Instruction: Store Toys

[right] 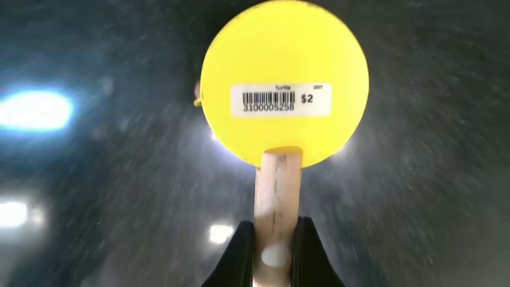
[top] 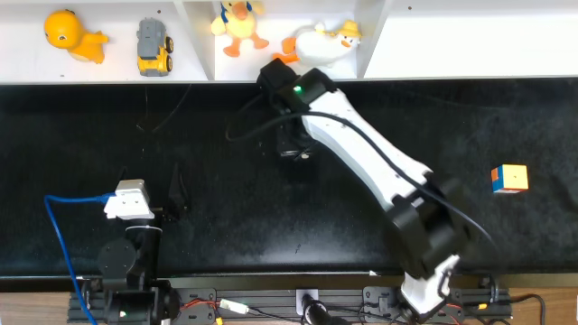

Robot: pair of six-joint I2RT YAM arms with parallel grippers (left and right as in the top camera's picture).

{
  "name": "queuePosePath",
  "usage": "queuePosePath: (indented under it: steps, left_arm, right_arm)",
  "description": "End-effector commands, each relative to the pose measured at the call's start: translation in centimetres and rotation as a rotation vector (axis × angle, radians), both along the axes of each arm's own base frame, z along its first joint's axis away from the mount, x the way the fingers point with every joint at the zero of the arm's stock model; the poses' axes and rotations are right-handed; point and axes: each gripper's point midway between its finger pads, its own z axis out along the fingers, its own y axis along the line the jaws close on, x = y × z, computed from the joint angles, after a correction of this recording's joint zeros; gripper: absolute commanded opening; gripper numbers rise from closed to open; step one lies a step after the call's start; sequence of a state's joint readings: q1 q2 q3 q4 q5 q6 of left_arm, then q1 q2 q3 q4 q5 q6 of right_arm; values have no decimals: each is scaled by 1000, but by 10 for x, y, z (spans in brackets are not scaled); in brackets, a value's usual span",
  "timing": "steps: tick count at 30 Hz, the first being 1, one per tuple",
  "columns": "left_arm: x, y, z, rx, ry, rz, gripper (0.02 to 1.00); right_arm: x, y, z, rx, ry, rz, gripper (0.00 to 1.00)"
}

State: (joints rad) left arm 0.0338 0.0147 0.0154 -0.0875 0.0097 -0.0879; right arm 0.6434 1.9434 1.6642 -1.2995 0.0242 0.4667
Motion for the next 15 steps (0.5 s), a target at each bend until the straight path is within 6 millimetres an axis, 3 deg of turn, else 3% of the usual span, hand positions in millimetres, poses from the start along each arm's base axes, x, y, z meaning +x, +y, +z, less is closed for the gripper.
queuePosePath:
  steps: [1, 6, 15]
  left_arm:
    - [0, 0, 0, -13, -9, 6, 998]
    - [0, 0, 0, -13, -9, 6, 998]
    - [0, 0, 0, -13, -9, 6, 998]
  right_arm:
    - [-9, -3, 51, 74, -88, -7, 47]
    - [-21, -30, 71, 49, -141, -83, 45]
    - [-32, -105, 77, -71, -186, -276, 45]
